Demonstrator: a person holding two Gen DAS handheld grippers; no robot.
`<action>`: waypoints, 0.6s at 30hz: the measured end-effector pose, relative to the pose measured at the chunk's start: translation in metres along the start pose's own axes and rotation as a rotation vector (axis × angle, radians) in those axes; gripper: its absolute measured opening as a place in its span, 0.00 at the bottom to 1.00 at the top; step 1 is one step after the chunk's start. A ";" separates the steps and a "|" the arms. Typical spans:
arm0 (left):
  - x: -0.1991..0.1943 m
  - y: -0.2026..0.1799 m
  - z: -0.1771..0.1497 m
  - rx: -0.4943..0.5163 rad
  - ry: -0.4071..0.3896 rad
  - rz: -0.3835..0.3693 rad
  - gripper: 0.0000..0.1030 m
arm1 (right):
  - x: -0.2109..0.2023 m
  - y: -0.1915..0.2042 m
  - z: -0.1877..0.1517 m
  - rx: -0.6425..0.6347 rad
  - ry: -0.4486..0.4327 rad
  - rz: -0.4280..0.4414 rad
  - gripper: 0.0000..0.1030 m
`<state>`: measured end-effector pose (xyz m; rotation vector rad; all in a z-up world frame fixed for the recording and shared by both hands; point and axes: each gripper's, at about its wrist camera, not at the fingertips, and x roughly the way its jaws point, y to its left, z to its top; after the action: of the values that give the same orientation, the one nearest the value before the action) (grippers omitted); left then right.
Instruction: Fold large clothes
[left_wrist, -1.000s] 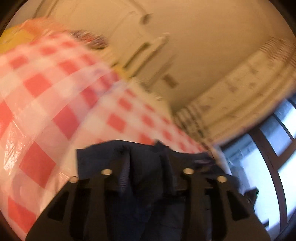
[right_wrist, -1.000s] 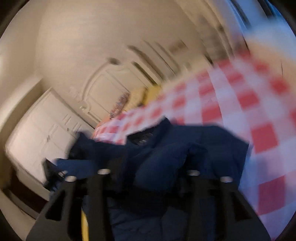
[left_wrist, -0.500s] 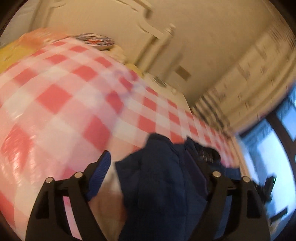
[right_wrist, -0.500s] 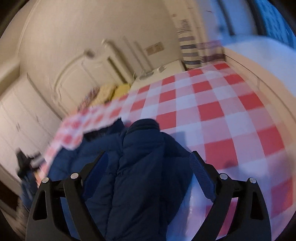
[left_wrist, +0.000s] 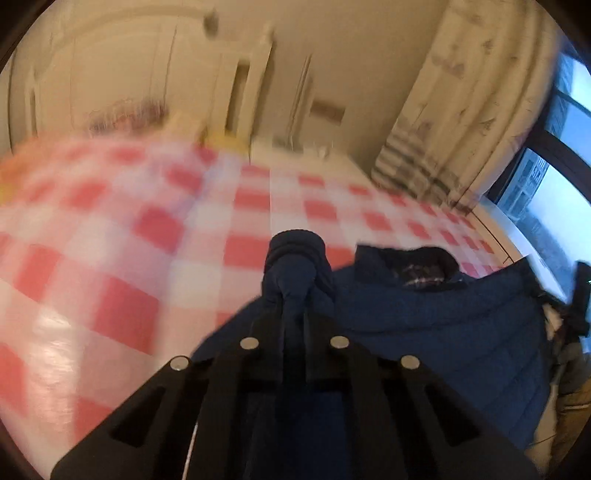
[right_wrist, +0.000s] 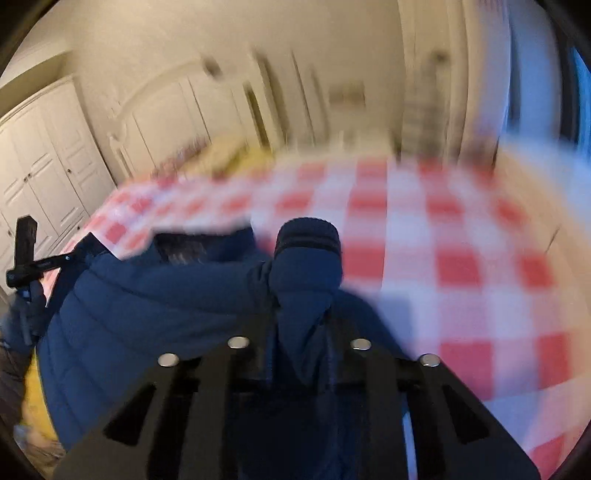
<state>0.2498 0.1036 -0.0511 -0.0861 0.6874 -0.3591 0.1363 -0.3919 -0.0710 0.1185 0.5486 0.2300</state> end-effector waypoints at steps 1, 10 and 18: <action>-0.011 -0.006 0.000 0.015 -0.023 0.009 0.06 | -0.012 0.007 0.001 -0.008 -0.019 -0.006 0.13; -0.057 -0.032 0.072 0.008 -0.098 0.080 0.07 | -0.049 0.023 0.074 0.011 -0.113 -0.111 0.12; 0.082 -0.007 0.052 -0.067 0.133 0.217 0.12 | 0.090 -0.021 0.026 0.168 0.230 -0.248 0.13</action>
<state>0.3394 0.0664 -0.0590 -0.0511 0.8323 -0.1338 0.2283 -0.3913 -0.0979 0.1867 0.8045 -0.0463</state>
